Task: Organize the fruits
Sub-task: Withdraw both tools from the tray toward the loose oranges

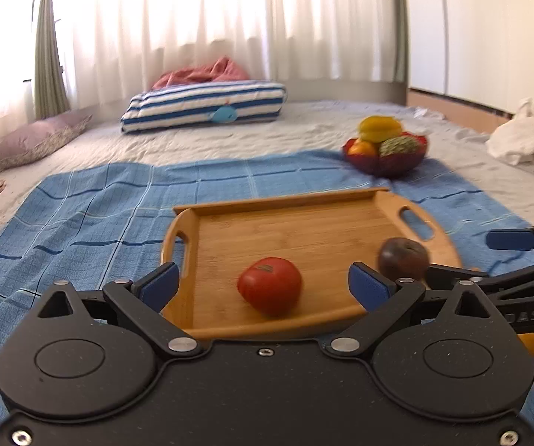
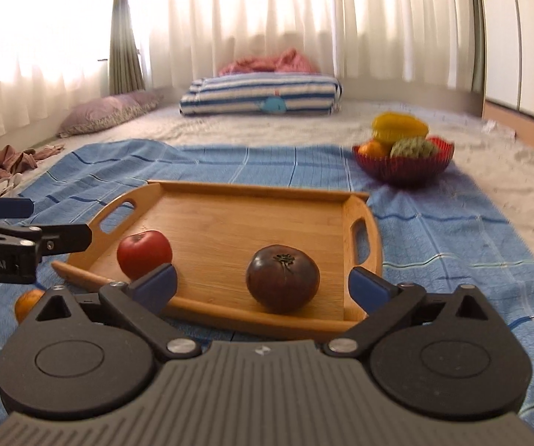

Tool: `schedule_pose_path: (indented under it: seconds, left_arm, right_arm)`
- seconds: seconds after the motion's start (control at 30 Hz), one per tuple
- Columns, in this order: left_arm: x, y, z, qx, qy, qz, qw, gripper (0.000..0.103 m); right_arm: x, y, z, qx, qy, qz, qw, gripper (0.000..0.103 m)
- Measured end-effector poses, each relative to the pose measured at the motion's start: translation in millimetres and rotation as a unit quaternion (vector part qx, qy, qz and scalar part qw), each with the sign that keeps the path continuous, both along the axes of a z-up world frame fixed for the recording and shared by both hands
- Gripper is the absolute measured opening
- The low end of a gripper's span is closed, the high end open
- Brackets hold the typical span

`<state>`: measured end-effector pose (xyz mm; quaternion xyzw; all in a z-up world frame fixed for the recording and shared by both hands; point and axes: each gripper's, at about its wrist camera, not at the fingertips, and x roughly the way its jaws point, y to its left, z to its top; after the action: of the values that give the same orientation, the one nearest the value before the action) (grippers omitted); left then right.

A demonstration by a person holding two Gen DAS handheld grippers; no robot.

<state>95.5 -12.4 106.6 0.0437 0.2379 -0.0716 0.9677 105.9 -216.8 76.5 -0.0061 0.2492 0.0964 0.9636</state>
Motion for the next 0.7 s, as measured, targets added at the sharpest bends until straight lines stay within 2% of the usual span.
schedule_pose_path:
  seconds: [0.17,0.37,0.53,0.7]
  left_arm:
    - [-35.1,-0.2,-6.4,-0.016,-0.011,-0.003,0.9998,0.100]
    - [-55.1,13.5,-19.0,-0.041,-0.002,0.019,0.9990,0.100]
    - [-65.3,22.8,-30.3,-0.034,-0.007,0.040,0.9986,0.100]
    - [-71.3,31.6,-41.0,-0.035,-0.007,0.050,0.9981,0.101]
  right_arm:
    - [-28.8,5.1,-9.1,-0.002,-0.032,-0.013,0.999,0.103]
    - [-55.8,12.2,-24.0,-0.013,-0.062,-0.029,0.998,0.103]
    - [-73.9,10.1,-34.0,-0.009,-0.091,-0.070,0.993,0.103]
    - [-87.1,5.7,-40.3,-0.006,-0.103,-0.088,0.991,0.103]
